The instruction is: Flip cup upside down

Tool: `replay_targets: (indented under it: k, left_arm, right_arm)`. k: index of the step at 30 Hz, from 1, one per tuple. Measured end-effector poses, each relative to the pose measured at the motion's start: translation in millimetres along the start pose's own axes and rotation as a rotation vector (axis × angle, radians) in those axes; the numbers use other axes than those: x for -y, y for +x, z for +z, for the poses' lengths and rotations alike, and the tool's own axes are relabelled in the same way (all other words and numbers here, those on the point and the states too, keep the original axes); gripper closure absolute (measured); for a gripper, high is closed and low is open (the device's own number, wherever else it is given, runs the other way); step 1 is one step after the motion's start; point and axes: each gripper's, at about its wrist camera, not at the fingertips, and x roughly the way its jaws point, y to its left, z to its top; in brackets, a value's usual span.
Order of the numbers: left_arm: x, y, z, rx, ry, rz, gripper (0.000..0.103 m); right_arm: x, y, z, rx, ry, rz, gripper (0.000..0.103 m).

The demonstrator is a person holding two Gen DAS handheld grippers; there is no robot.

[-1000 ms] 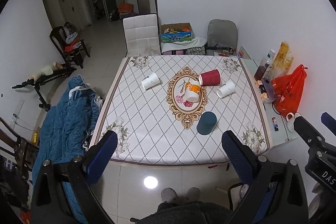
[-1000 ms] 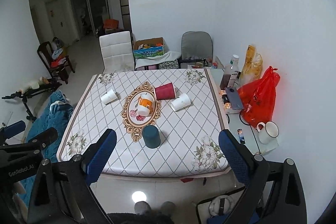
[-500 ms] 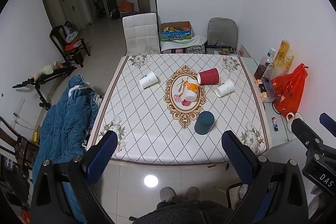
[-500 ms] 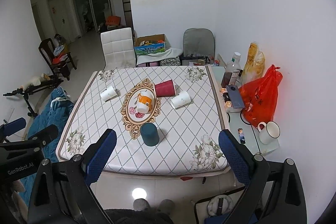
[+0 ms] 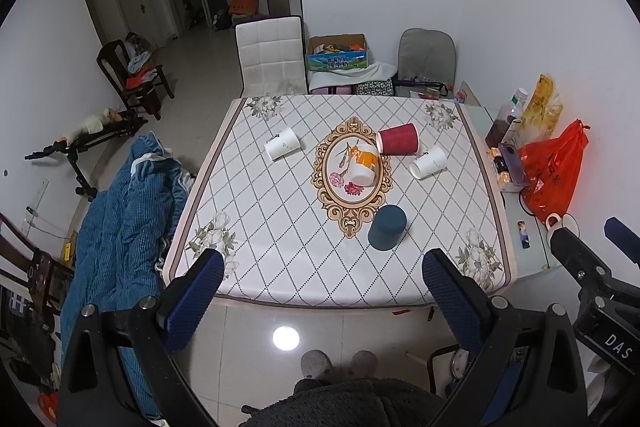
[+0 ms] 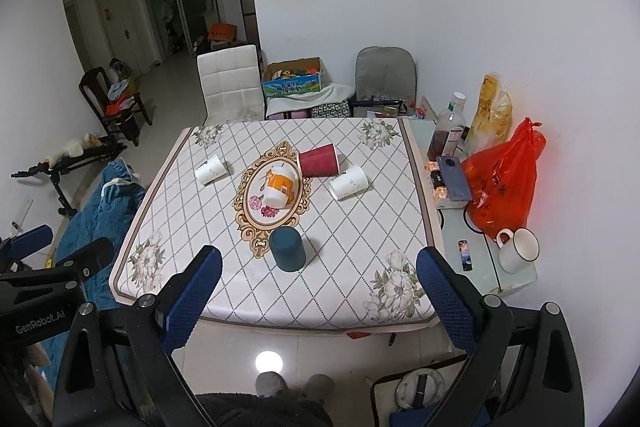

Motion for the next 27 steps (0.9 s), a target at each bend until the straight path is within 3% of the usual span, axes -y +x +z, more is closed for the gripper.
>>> replay_targets:
  k: [27]
  left_arm:
    - [5.7,8.1,-7.7,-0.018,0.001,0.008,0.001]
  right_arm:
    - [1.5,6.6,-8.6,-0.029,-0.012,0.009,0.003]
